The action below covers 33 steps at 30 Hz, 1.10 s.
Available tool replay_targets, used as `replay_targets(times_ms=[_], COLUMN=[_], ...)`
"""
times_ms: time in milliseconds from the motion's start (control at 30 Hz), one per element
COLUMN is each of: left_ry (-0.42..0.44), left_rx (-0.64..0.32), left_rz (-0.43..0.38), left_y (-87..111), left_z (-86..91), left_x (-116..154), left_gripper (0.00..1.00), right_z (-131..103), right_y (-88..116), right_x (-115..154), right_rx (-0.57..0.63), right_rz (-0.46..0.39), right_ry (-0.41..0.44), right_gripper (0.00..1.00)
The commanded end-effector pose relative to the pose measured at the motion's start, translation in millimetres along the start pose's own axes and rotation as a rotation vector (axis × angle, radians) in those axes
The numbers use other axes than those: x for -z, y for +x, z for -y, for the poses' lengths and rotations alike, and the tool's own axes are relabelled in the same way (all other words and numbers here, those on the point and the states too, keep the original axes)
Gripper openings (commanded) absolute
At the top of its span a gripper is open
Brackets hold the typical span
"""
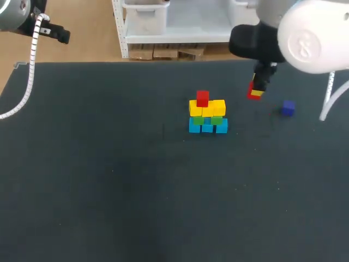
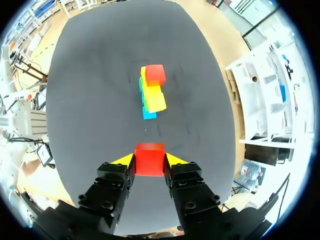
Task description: Place the blue cubes, place green cubes on the blue cubes, place the yellow cubes on the green cubes, then place the red cubes on the yellow cubes, and place purple cube on the red cubes.
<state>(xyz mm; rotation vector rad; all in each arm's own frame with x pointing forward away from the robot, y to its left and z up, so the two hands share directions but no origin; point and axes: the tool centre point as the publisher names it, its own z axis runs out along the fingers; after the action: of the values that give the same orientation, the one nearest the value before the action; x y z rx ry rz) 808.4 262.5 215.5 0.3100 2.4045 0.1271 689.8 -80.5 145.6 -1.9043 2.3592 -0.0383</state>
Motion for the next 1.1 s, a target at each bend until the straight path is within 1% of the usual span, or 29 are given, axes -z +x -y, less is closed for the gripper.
replay_targets(times_ms=[33, 100, 333, 433, 533, 900, 1100], left_ry=[0.003, 0.003, 0.003, 0.003, 0.003, 0.003, 0.003], left_rx=[0.0, 0.0, 0.0, 0.0, 0.0, 0.0, 0.0], left_rz=[0.001, 0.001, 0.001, 0.001, 0.001, 0.001, 0.001], left_y=[0.3, 0.3, 0.3, 0.3, 0.3, 0.3, 0.3], left_z=[-0.8, -0.8, -0.8, -0.8, -0.8, -0.8, -0.8], left_x=[0, 0, 0, 0, 0, 0, 0], left_gripper=[1.0, 1.0, 1.0, 1.0, 1.0, 1.0, 1.0], right_z=[6, 9, 18, 20, 23, 23, 26], right_y=[-11, -17, -37, -47, -55, -72, -76], right_x=[-2, -2, -11, -14, -16, -28, -36], right_rx=[0.031, 0.055, 0.134, 0.155, 0.172, 0.234, 0.243], right_rz=[-0.008, -0.016, -0.014, 0.021, 0.027, 0.005, -0.014], right_ry=[-0.01, -0.006, -0.044, -0.082, -0.092, -0.142, -0.156], right_gripper=[0.0, 0.0, 0.0, 0.0, 0.0, 0.0, 0.0])
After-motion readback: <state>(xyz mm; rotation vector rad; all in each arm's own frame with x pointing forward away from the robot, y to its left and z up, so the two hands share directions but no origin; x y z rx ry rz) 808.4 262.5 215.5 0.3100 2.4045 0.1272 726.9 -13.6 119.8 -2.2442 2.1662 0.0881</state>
